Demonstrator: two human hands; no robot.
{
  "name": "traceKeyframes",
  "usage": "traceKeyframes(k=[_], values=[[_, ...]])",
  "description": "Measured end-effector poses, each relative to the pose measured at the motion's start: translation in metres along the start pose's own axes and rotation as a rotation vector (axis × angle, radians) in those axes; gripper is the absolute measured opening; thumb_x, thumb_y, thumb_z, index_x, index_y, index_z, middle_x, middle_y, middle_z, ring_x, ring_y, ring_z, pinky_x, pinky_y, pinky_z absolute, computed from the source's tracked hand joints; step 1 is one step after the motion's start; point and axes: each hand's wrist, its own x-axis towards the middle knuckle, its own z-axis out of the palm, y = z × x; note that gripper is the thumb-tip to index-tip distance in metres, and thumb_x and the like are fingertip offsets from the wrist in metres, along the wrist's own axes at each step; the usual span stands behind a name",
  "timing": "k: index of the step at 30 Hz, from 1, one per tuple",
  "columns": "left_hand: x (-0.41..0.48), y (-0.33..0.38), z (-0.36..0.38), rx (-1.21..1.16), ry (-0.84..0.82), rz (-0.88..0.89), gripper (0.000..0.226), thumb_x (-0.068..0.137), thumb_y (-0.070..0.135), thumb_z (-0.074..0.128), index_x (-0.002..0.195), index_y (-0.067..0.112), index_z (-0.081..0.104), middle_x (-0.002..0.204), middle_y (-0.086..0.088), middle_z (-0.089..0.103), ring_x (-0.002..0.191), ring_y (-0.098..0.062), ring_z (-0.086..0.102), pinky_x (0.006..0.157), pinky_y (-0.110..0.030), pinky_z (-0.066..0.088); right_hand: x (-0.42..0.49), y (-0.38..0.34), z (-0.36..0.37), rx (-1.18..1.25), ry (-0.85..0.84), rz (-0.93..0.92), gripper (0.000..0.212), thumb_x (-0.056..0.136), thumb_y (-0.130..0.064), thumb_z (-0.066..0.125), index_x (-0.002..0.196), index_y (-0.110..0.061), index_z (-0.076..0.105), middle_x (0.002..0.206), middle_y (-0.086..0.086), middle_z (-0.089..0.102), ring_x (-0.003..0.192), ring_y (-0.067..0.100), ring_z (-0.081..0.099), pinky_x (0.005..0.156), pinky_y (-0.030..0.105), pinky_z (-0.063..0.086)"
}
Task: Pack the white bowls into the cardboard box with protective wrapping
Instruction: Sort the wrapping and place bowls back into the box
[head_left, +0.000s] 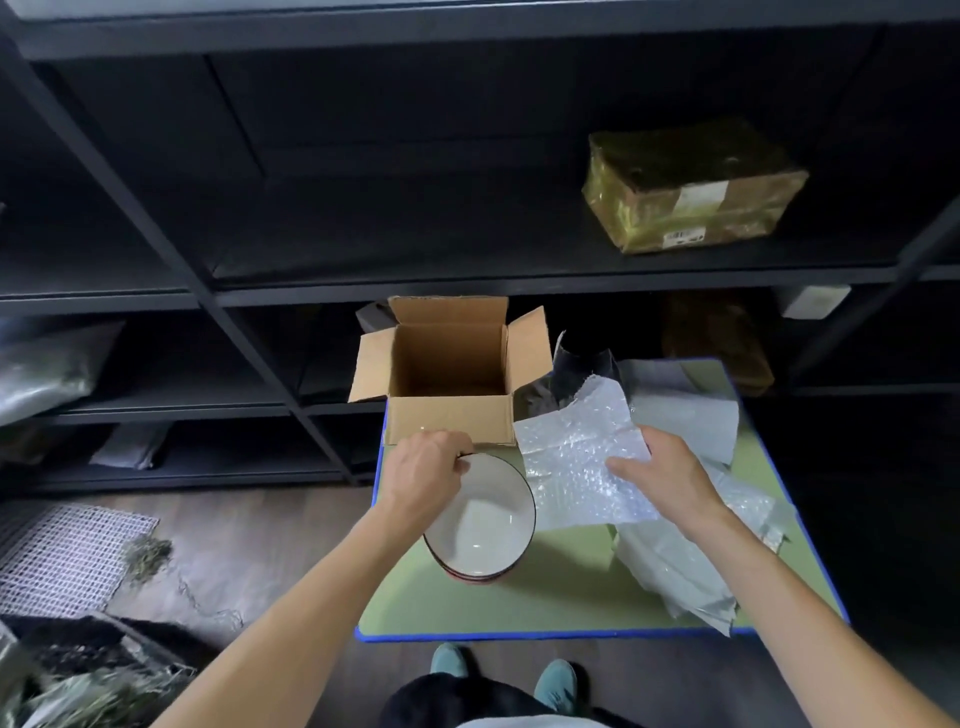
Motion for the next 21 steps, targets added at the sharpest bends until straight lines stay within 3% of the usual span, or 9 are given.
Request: traceKeyframes(k=[5,10,12,15,18,20,21], values=[[0.006,0.0,-0.017,-0.072,0.005,0.002,0.014,0.093,0.026,0.062,0.104,0.026,0.07,0.094,0.004,0.073,0.088,-0.022,0.064,0.065,-0.028,0.042,-0.01,-0.007,0.001,0.067,0.045,0.017,0.012,0.087,-0.013,0.066,0.091,-0.024,0.068,0.09,-0.007,0.072,0.086,0.015,0.068,0.079,0.036,0.053],[0.014,0.007,-0.042,-0.282,0.018,0.002,0.007,0.093,0.029,0.066,0.098,0.028,0.071,0.087,0.011,0.069,0.074,-0.004,0.059,0.056,-0.017,0.04,-0.017,-0.016,0.004,0.096,0.083,0.022,0.014,0.087,-0.011,0.061,0.084,-0.023,0.067,0.084,-0.008,0.07,0.081,0.012,0.064,0.066,0.026,0.047],[0.018,0.014,-0.051,-0.346,0.004,0.004,0.005,0.093,0.032,0.065,0.095,0.031,0.07,0.085,0.013,0.068,0.074,-0.001,0.059,0.056,-0.02,0.045,-0.019,-0.022,0.004,0.108,0.099,0.009,0.018,0.09,-0.01,0.058,0.081,-0.024,0.065,0.079,-0.012,0.066,0.076,0.008,0.06,0.063,0.024,0.043],[0.023,0.025,-0.056,-0.407,0.002,-0.008,0.005,0.091,0.035,0.065,0.091,0.033,0.069,0.081,0.014,0.068,0.074,-0.003,0.061,0.06,-0.027,0.051,-0.017,-0.025,0.003,0.161,0.079,0.035,0.013,0.092,-0.017,0.056,0.085,-0.021,0.066,0.077,-0.007,0.064,0.072,0.015,0.056,0.063,0.028,0.042],[0.024,0.037,-0.055,-0.48,-0.004,-0.029,0.005,0.09,0.032,0.065,0.09,0.031,0.07,0.079,0.012,0.067,0.074,-0.004,0.059,0.053,-0.022,0.038,-0.02,-0.028,0.005,0.288,-0.014,0.07,0.012,0.088,-0.026,0.063,0.094,-0.018,0.07,0.083,-0.004,0.069,0.077,0.022,0.062,0.067,0.033,0.049],[0.025,0.042,-0.051,-0.53,-0.003,-0.041,0.005,0.089,0.032,0.065,0.09,0.03,0.07,0.079,0.012,0.067,0.076,-0.008,0.06,0.056,-0.023,0.042,-0.023,-0.031,0.007,0.457,-0.095,0.068,0.018,0.088,-0.017,0.063,0.103,-0.015,0.073,0.1,0.005,0.076,0.094,0.026,0.07,0.083,0.04,0.054],[0.025,0.044,-0.05,-0.545,-0.003,-0.048,0.005,0.089,0.033,0.065,0.09,0.03,0.069,0.079,0.012,0.066,0.077,-0.011,0.062,0.059,-0.026,0.047,-0.027,-0.033,0.009,0.534,-0.126,0.074,0.021,0.091,-0.008,0.059,0.107,-0.011,0.072,0.104,0.009,0.076,0.096,0.025,0.071,0.083,0.039,0.056]])
